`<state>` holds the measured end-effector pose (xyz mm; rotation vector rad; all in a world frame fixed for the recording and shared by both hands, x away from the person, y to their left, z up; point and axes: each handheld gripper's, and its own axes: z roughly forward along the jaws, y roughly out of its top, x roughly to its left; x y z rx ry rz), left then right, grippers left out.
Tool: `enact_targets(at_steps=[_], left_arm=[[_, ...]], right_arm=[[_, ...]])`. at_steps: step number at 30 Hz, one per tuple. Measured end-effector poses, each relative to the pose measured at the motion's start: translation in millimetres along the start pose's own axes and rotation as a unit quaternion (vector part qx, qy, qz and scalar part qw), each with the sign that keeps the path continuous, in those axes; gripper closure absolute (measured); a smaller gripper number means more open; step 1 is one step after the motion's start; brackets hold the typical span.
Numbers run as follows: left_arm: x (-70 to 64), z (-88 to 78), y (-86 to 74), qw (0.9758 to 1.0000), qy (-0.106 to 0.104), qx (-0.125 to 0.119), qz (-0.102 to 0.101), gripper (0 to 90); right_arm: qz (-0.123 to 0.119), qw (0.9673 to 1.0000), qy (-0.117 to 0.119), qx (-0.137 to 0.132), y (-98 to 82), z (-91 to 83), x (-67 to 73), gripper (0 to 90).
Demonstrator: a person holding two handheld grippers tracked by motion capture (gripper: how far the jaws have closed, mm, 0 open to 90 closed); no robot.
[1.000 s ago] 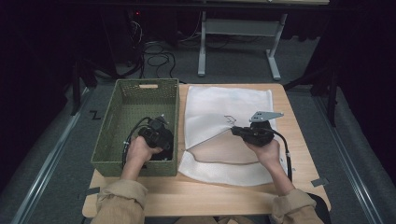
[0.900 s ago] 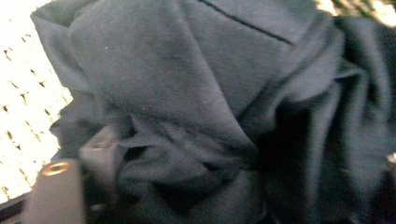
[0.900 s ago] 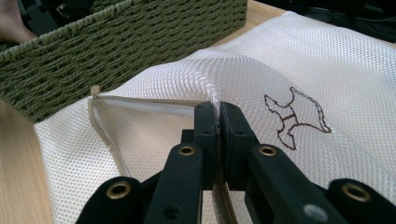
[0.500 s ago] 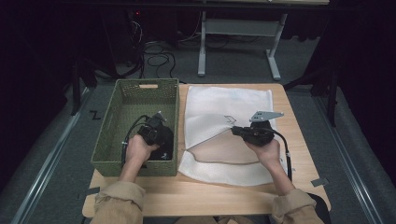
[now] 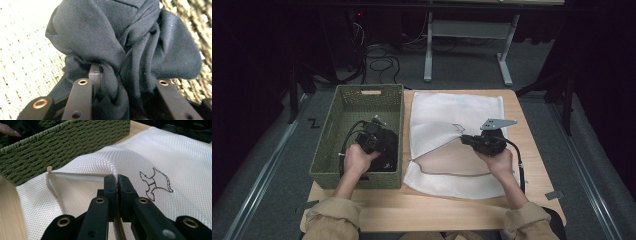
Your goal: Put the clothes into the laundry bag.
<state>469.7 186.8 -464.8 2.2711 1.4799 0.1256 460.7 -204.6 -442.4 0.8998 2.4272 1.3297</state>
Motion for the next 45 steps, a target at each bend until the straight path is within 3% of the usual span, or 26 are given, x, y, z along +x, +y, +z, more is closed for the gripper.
enact_targets(at_steps=[2,6,12,22,28,30,37,42,45], left_arm=[[0.0,-2.9,-0.7,0.9999,-0.001,-0.009,-0.004,65.7],[-4.6,-13.6,-2.7,0.9986,0.024,-0.046,0.009,66.0],[-0.1,-28.7,-9.3,0.9962,0.005,-0.087,-0.01,66.2],[2.9,-42.9,-15.5,0.993,-0.016,-0.114,-0.027,66.1],[1.6,-55.0,-20.8,0.9891,-0.025,-0.141,-0.035,66.1],[2.2,-58.5,-22.8,0.9879,-0.029,-0.149,-0.035,66.1],[-1.0,-63.8,-25.3,0.987,-0.025,-0.155,-0.032,66.2],[-4.0,-70.4,-26.9,0.9844,-0.037,-0.169,-0.033,66.1],[-10.4,-75.7,-28.7,0.9836,-0.027,-0.176,-0.027,66.1]], right_arm=[[-0.001,1.0,0.0,0.0,0.0,0.2,0.1,87.1],[0.001,1.0,0.0,0.0,-0.2,0.0,-0.4,87.2],[-0.001,1.0,0.0,0.0,-0.1,0.2,0.1,87.1],[0.001,1.0,0.003,0.001,-0.7,1.0,-0.9,87.2],[0.005,1.0,0.004,0.002,-1.9,2.2,-2.5,87.1],[0.007,1.0,0.005,0.003,-2.4,2.7,-2.7,87.2],[0.01,0.9999,0.006,0.004,-3.0,2.9,-3.1,87.2],[0.016,0.9998,0.007,0.002,-3.0,2.3,-3.8,87.1],[0.017,0.9998,0.006,-0.001,-3.2,2.3,-4.2,87.0]])
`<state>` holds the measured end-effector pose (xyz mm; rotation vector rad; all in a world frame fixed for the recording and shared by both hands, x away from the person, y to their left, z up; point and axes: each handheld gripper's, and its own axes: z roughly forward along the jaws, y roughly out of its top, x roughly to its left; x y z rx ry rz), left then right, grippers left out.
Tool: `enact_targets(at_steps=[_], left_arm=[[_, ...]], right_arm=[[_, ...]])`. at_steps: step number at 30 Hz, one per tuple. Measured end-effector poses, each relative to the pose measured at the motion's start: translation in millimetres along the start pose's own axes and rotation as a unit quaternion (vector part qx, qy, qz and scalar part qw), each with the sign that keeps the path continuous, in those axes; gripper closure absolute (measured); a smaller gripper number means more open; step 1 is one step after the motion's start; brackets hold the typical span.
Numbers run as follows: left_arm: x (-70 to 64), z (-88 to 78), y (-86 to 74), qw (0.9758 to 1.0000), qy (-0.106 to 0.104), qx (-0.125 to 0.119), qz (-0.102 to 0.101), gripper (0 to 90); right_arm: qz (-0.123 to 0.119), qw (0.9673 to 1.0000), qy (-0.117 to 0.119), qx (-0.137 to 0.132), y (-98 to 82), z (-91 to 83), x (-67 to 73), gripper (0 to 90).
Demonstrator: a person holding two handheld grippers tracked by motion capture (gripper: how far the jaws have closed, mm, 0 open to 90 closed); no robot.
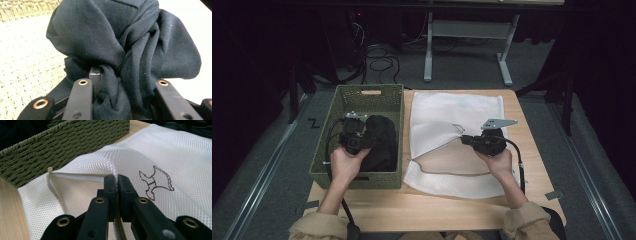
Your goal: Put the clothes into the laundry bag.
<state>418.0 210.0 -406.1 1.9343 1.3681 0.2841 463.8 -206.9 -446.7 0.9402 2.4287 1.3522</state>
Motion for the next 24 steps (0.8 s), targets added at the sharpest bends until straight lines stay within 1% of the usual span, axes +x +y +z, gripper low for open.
enact_targets(at_steps=[4,7,10,13,16,20,24], left_arm=[[-8.0,-5.5,-0.7,0.9999,0.002,-0.01,0.011,66.1],[-10.3,-8.5,-1.0,0.9998,0.0,-0.017,0.013,66.1],[-12.5,-11.9,-1.1,0.9996,-0.009,-0.022,0.012,66.1],[-16.6,-14.9,-1.3,0.9994,-0.009,-0.027,0.019,66.1],[-20.4,-18.2,-1.2,0.999,-0.015,-0.036,0.022,66.1],[-24.5,-21.8,-1.5,0.9986,-0.019,-0.042,0.025,66.1],[-27.2,-27.9,-0.7,0.9981,-0.023,-0.052,0.023,66.2]], right_arm=[[0.002,1.0,0.001,0.0,-0.5,0.9,-0.4,87.0],[0.0,1.0,0.0,0.001,-0.9,1.6,-0.4,87.1],[0.0,1.0,0.001,0.001,-1.0,1.9,-0.7,87.1],[0.002,1.0,0.002,0.002,-1.2,2.0,-0.8,87.0],[0.003,1.0,0.003,0.004,-1.3,2.2,-0.7,86.9],[0.003,1.0,0.003,0.004,-1.4,2.2,-0.8,86.9],[0.002,1.0,0.003,0.006,-1.2,2.4,-0.8,87.1]])
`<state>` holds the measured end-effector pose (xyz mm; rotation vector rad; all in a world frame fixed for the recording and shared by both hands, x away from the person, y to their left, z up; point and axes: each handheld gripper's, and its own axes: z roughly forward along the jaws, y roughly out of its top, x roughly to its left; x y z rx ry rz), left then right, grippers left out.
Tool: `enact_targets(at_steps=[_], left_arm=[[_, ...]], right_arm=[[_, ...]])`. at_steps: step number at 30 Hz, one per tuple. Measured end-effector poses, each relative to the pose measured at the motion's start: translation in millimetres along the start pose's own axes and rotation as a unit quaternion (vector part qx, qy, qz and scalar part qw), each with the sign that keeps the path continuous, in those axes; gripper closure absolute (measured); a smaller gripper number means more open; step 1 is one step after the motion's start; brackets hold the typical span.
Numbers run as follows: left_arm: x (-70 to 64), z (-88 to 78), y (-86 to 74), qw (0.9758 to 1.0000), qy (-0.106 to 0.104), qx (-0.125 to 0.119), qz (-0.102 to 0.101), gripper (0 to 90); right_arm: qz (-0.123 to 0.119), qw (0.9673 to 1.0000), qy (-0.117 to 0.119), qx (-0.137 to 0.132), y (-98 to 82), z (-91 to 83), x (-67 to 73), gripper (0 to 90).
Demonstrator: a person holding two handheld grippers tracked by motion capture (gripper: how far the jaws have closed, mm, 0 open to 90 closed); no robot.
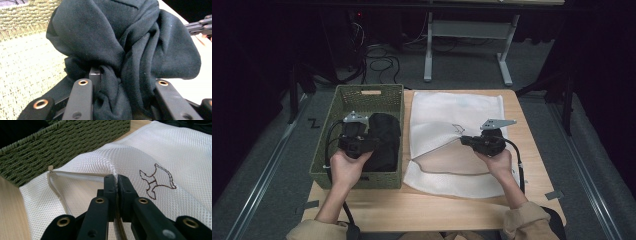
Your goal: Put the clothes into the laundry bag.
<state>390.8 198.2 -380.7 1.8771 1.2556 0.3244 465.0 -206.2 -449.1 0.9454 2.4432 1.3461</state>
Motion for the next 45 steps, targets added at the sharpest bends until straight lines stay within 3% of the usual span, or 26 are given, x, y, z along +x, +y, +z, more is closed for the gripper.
enact_targets(at_steps=[10,14,18,26,36,40,43,45], left_arm=[[-12.7,-9.5,2.3,0.9994,-0.026,-0.022,0.01,66.3],[-19.0,-18.0,7.3,0.9991,-0.023,-0.026,0.023,66.2],[-34.2,-26.2,12.5,0.9984,-0.02,-0.024,0.046,66.2],[-48.8,-20.3,17.2,0.997,-0.038,-0.018,0.065,66.2],[-51.3,-29.4,15.7,0.9959,-0.063,-0.036,0.053,66.3],[-56.6,-31.4,16.9,0.9953,-0.067,-0.034,0.061,66.3],[-61.9,-30.4,19.1,0.9934,-0.088,-0.039,0.061,66.2],[-65.4,-28.2,19.9,0.9929,-0.09,-0.038,0.068,66.2]], right_arm=[[0.003,1.0,0.002,0.0,1.0,-0.4,-1.3,87.3],[0.008,1.0,0.003,-0.004,3.7,0.6,-2.7,87.3],[0.01,0.9999,0.006,-0.006,5.4,4.1,-1.4,87.3],[0.005,0.9999,0.008,-0.004,5.0,4.5,-0.6,87.3],[0.002,0.9999,0.011,0.003,4.9,8.1,0.5,87.3],[-0.003,0.9999,0.01,0.005,6.1,9.3,2.5,87.3],[-0.007,0.9999,0.009,0.006,6.1,9.6,3.8,87.3],[-0.004,0.9999,0.01,0.004,6.1,8.7,2.7,87.2]])
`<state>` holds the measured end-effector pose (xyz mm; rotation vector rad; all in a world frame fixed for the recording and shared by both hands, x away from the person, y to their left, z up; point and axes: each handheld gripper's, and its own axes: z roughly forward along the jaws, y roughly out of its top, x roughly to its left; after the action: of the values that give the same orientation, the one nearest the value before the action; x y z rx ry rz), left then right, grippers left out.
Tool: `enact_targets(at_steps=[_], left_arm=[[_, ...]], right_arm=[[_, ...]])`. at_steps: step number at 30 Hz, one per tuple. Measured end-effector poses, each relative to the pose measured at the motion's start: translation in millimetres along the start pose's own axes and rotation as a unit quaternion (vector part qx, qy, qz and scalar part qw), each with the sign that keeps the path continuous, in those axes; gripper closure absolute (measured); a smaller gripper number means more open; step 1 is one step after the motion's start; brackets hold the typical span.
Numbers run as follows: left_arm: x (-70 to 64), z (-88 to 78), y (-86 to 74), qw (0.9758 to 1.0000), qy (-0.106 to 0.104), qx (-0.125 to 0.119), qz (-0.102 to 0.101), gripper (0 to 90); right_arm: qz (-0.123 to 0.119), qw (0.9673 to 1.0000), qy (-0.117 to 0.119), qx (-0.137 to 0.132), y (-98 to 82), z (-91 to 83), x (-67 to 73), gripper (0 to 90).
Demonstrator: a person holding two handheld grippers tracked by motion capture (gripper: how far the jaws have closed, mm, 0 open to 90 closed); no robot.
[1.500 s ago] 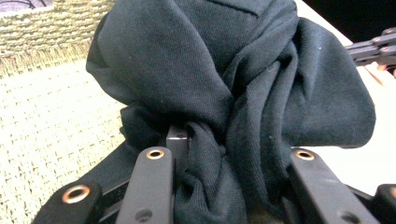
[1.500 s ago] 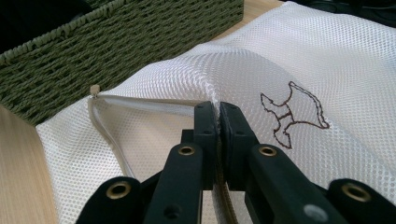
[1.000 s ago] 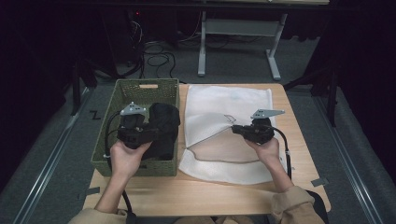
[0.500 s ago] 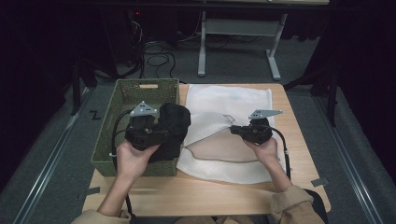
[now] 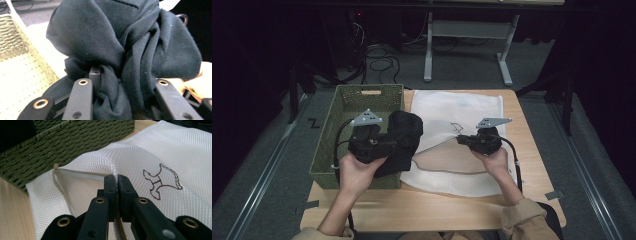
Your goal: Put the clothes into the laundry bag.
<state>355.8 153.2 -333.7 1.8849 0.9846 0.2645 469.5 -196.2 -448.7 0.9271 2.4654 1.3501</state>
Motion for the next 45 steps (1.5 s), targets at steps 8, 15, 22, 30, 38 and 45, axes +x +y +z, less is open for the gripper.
enact_targets(at_steps=[8,15,22,30,38,45], left_arm=[[-9.9,9.7,0.9,0.9997,-0.012,0.015,0.017,66.3],[-14.0,13.1,1.6,0.9991,-0.035,0.016,0.018,66.2],[-24.5,23.8,5.6,0.9974,-0.065,0.021,0.023,66.2],[-38.5,42.0,8.3,0.9959,-0.071,0.036,0.044,66.2],[-45.7,57.2,8.9,0.9935,-0.09,0.05,0.05,66.2],[-55.0,65.3,9.2,0.9913,-0.104,0.055,0.058,66.2]], right_arm=[[0.0,1.0,0.0,0.002,-1.5,1.8,1.4,87.4],[0.001,1.0,0.0,-0.003,-3.0,5.4,0.8,87.5],[0.002,1.0,0.001,-0.005,-3.0,4.0,-0.2,87.5],[0.001,1.0,-0.001,-0.004,-3.0,3.1,0.8,87.5],[0.004,1.0,0.0,-0.006,-3.3,3.5,-0.8,87.5],[0.002,1.0,0.0,-0.004,-3.2,2.6,-0.2,87.5]])
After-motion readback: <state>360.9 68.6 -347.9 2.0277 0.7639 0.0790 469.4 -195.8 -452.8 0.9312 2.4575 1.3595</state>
